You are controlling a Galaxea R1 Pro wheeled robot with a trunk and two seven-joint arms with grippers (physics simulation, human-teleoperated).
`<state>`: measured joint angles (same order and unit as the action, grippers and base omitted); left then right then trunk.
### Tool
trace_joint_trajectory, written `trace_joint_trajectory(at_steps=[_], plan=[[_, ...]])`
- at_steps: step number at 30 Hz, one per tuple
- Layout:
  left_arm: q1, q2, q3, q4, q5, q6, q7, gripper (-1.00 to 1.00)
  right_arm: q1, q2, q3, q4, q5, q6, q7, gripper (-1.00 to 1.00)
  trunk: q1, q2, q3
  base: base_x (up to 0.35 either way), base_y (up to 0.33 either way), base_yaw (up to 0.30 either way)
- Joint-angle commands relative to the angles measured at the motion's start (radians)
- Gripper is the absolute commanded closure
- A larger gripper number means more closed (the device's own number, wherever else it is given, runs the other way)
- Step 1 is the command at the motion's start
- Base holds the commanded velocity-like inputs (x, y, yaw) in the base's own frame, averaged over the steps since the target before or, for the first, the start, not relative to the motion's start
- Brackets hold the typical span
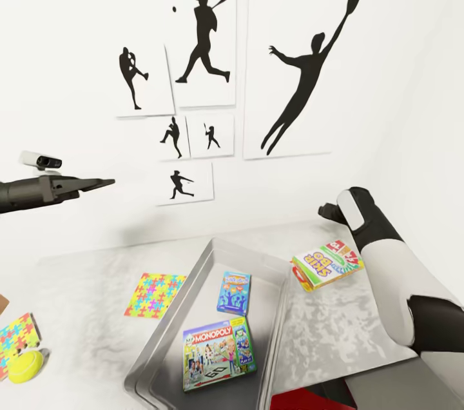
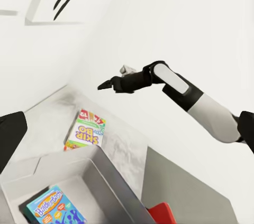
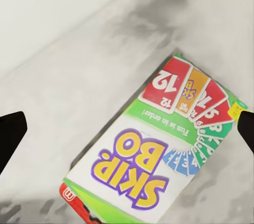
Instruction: Put all the toys in the child's room - the three board games (two on the bed and one on the table), the two jigsaw puzzles on the table, and the tennis ball on the table - inside the toy box on the table in the child's room.
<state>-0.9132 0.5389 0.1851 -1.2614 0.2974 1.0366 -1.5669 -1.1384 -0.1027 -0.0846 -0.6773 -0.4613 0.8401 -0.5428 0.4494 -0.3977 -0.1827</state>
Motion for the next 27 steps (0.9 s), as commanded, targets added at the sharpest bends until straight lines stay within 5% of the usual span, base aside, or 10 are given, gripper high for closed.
trace_joint_trajectory(at_steps=[1,15,27], plan=[[-0.003,-0.004,-0.001,0.000,-0.001,0.011,-0.004,-1.00,-0.004,0.000,0.000,0.006,0.001,0.001,-0.009,-1.00,0.001,-0.002,-0.004,0.000,0.000,0.004],[-0.006,-0.029,-0.001,0.000,-0.020,0.011,-0.004,-1.00,-0.021,-0.001,0.000,0.079,0.025,-0.040,-0.008,-1.00,0.001,-0.002,-0.027,0.000,0.000,0.000],[-0.006,-0.027,-0.019,0.000,-0.023,0.011,-0.004,-1.00,-0.027,-0.031,0.001,0.118,0.027,-0.079,0.012,-1.00,0.001,-0.002,-0.047,0.000,0.000,0.000]])
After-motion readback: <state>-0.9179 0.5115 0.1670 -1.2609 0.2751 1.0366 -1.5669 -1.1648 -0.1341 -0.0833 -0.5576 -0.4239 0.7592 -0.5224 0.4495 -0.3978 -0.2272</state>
